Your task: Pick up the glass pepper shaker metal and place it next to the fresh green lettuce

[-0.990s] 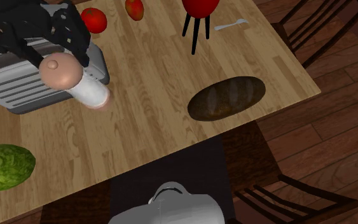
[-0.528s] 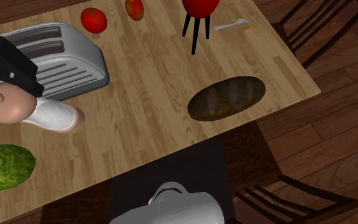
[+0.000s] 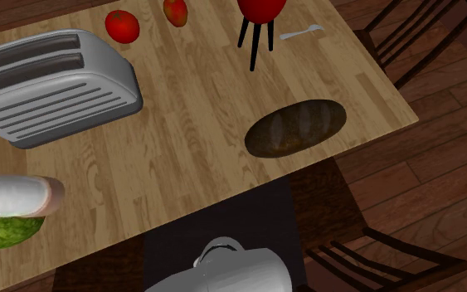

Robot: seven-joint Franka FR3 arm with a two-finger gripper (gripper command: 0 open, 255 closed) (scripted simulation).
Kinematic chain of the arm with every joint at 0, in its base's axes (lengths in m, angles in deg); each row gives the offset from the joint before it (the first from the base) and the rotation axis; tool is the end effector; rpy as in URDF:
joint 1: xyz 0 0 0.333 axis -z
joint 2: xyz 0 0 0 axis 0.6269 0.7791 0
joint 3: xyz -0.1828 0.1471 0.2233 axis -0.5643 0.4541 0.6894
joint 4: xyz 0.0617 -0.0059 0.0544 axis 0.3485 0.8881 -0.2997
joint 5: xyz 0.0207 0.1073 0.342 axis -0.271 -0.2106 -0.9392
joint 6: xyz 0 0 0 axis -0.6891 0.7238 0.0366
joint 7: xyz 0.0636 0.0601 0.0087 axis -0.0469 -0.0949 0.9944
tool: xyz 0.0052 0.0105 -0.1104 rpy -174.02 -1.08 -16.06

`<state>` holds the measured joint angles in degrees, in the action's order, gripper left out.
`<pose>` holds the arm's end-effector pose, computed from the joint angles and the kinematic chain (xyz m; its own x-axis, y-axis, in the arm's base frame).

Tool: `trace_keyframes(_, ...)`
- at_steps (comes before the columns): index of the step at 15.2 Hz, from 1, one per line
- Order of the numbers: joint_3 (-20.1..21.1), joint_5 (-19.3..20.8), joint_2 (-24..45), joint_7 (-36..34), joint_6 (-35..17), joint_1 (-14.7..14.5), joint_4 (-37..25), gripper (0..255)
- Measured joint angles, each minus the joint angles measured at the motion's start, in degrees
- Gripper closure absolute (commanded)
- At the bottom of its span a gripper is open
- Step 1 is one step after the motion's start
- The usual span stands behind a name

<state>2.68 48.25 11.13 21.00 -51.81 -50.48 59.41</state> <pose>0.1820 0.2818 0.6544 0.9960 -0.0203 -0.0874 -0.0206 -0.9998 -0.0020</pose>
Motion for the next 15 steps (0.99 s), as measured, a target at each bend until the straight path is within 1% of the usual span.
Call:
trace_keyframes(5, 6.5, -3.2, 1.5, -7.6, -0.5, -0.9, -3.2, 255)
trace_keyframes(10, 14.0, -4.8, 5.4, -15.6, -1.3, -0.6, -8.6, 255)
trace_keyframes(12, 15.6, -5.5, 5.3, -17.0, -2.6, -0.8, -7.9, 255)
trace_keyframes(15, 16.2, -6.0, 4.9, -17.0, -4.4, -1.0, -5.9, 255)
